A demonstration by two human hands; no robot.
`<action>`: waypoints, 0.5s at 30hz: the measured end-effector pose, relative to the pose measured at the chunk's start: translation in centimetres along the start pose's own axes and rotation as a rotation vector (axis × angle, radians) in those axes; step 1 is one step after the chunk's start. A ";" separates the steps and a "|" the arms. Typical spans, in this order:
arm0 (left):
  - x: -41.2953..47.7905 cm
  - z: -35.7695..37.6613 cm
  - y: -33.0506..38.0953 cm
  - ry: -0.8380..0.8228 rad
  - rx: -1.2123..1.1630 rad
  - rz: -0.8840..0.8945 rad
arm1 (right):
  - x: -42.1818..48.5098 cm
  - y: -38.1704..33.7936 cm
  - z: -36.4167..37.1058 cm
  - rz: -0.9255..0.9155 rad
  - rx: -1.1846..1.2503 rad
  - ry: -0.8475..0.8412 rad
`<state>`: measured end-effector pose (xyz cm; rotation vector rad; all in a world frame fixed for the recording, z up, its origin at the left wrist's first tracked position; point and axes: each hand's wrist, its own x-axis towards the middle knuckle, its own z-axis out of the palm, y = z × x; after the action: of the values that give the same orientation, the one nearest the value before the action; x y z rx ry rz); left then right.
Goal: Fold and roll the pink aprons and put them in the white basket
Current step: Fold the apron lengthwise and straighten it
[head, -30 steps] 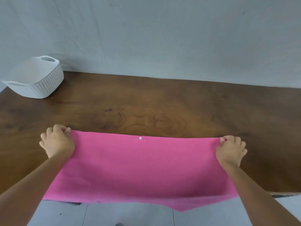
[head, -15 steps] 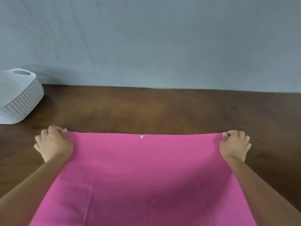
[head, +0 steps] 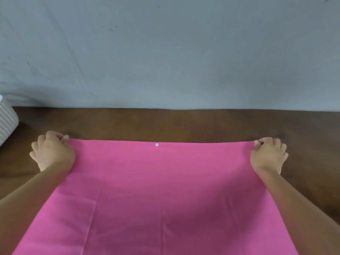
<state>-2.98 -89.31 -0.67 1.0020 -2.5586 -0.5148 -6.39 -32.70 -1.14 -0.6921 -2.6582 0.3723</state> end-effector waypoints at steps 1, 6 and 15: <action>0.7 0.5 0.5 0.000 -0.003 0.000 | 0.8 -0.3 0.4 -0.001 0.000 -0.001; 4.2 2.6 2.8 0.002 -0.003 0.010 | 4.5 -2.2 2.4 -0.008 0.000 -0.008; 9.2 5.4 6.2 0.005 0.047 0.005 | 10.3 -5.5 5.4 -0.034 -0.008 -0.021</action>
<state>-15.30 -90.36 -0.95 1.0115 -2.5790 -0.4527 -19.25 -32.97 -1.25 -0.6480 -2.6892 0.3622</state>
